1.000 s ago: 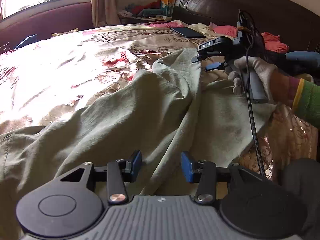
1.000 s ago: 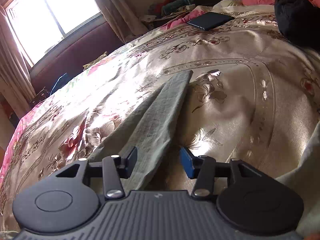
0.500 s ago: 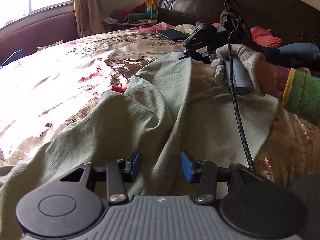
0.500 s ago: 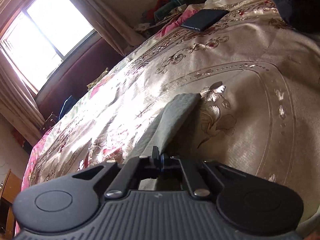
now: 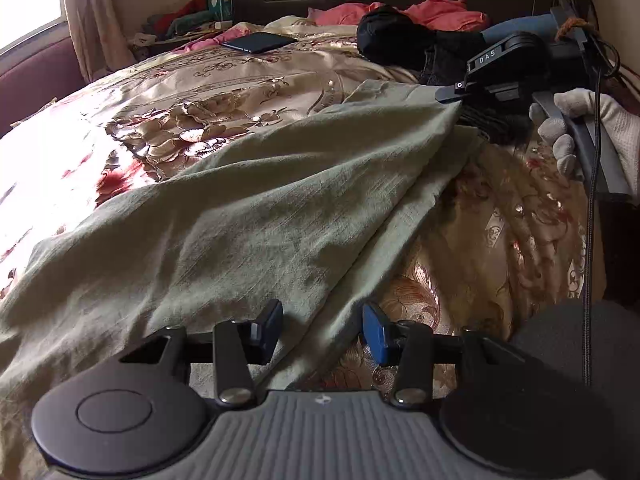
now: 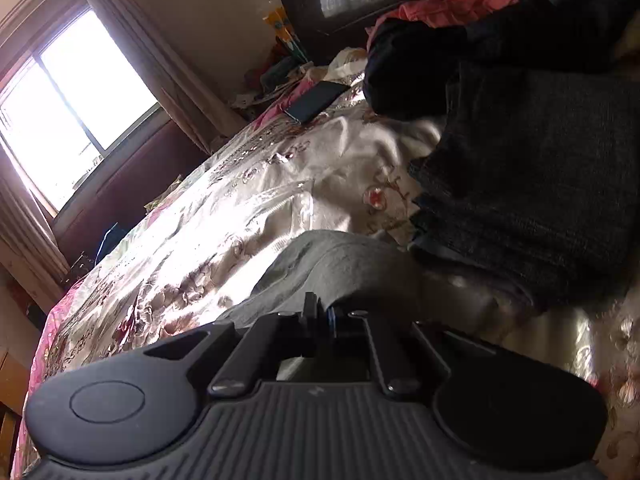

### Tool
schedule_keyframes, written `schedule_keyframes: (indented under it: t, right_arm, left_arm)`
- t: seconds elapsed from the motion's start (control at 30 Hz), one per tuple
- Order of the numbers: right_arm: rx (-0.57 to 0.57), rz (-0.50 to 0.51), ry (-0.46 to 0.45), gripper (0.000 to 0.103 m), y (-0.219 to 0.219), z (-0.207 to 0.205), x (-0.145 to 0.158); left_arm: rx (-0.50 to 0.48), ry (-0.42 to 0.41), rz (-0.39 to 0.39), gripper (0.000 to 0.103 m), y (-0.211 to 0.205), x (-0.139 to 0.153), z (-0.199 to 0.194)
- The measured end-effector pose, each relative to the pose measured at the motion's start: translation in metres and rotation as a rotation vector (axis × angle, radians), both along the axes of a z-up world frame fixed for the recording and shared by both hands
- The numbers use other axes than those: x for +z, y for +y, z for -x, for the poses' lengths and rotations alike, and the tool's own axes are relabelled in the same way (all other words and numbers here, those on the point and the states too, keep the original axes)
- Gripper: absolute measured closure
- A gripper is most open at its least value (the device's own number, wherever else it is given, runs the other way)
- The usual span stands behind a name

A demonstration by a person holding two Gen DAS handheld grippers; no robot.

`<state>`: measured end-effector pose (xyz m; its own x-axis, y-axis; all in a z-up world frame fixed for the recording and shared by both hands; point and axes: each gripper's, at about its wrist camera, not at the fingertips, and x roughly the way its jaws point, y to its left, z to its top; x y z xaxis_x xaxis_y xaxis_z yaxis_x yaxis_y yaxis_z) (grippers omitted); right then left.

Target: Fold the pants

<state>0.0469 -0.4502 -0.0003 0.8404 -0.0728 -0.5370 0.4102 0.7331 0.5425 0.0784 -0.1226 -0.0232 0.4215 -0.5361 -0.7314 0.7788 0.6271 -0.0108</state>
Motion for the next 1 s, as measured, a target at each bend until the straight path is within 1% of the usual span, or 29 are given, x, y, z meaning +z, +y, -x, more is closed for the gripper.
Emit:
schedule_keyframes:
  t: [0.07,0.1,0.17,0.23,0.27,0.3,0.37,0.4,0.43,0.47,0.5,0.57,0.63,0.7,0.73,0.77,0.8,0.83,0.9,0.97,1.0]
  right_arm:
    - [-0.021,-0.083,-0.005,0.094,-0.008,0.006,-0.018]
    - [-0.032,-0.138,-0.029,0.093,-0.015,0.01,-0.028]
    - [-0.063,-0.209,-0.064,0.086,-0.023,0.01,-0.037]
    - [-0.087,-0.268,-0.111,0.064,-0.031,0.007,-0.041]
    - [-0.098,-0.295,-0.144,0.062,-0.033,0.007,-0.042]
    - [-0.108,-0.319,-0.176,0.062,-0.039,0.004,-0.042]
    - [-0.119,-0.318,-0.199,0.063,-0.045,-0.002,-0.037]
    - [-0.119,-0.299,-0.209,0.073,-0.048,-0.005,-0.029]
    - [-0.113,-0.283,-0.221,0.086,-0.049,-0.006,-0.024]
    - [-0.101,-0.256,-0.237,0.091,-0.049,-0.009,-0.016]
    - [-0.101,-0.21,-0.257,0.092,-0.047,-0.007,-0.006]
    - [-0.108,-0.128,-0.301,0.092,-0.043,0.005,0.009]
    - [-0.107,-0.074,-0.323,0.09,-0.04,0.018,0.014]
    - [-0.109,-0.068,-0.259,0.089,-0.042,0.022,0.002]
    - [-0.11,-0.08,-0.227,0.089,-0.044,0.021,-0.005]
    - [-0.11,-0.122,-0.189,0.089,-0.047,0.021,-0.016]
    - [-0.108,-0.175,-0.173,0.089,-0.05,0.021,-0.027]
    - [-0.117,-0.219,-0.168,0.088,-0.053,0.02,-0.035]
    - [-0.137,-0.265,-0.169,0.087,-0.057,0.018,-0.045]
    - [-0.145,-0.269,-0.161,0.084,-0.059,0.011,-0.048]
    - [-0.141,-0.251,-0.154,0.078,-0.06,0.005,-0.046]
  left_arm:
    - [0.005,0.004,-0.011,0.046,-0.002,0.002,0.0]
    - [0.009,0.007,-0.015,0.046,-0.003,0.004,0.0]
    - [0.015,0.006,-0.029,0.046,-0.007,0.005,-0.001]
    - [0.015,0.006,-0.042,0.046,-0.007,0.005,-0.001]
    - [0.016,0.006,-0.047,0.046,-0.007,0.005,-0.001]
    - [0.018,0.006,-0.051,0.046,-0.008,0.005,0.0]
    - [0.024,0.011,-0.054,0.046,-0.01,0.004,-0.002]
    - [0.026,0.012,-0.055,0.046,-0.01,0.004,-0.002]
    - [0.027,0.012,-0.056,0.046,-0.011,0.005,-0.002]
    - [0.027,0.011,-0.058,0.046,-0.012,0.005,-0.002]
    - [0.026,0.007,-0.062,0.046,-0.013,0.005,-0.001]
    - [0.022,0.003,-0.065,0.046,-0.013,0.005,0.0]
    - [0.022,0.004,-0.065,0.046,-0.012,0.004,0.0]
    - [0.023,0.009,-0.065,0.045,-0.013,0.003,-0.001]
    - [0.024,0.011,-0.067,0.045,-0.013,0.003,-0.001]
    - [0.025,0.012,-0.068,0.044,-0.013,0.003,-0.002]
    - [0.025,0.012,-0.07,0.044,-0.014,0.003,-0.002]
    - [0.025,0.012,-0.074,0.044,-0.014,0.003,-0.002]
    - [0.02,0.008,-0.081,0.044,-0.016,0.003,-0.002]
    - [0.018,0.005,-0.083,0.043,-0.018,0.003,-0.003]
    - [0.016,0.004,-0.082,0.043,-0.018,0.004,-0.003]
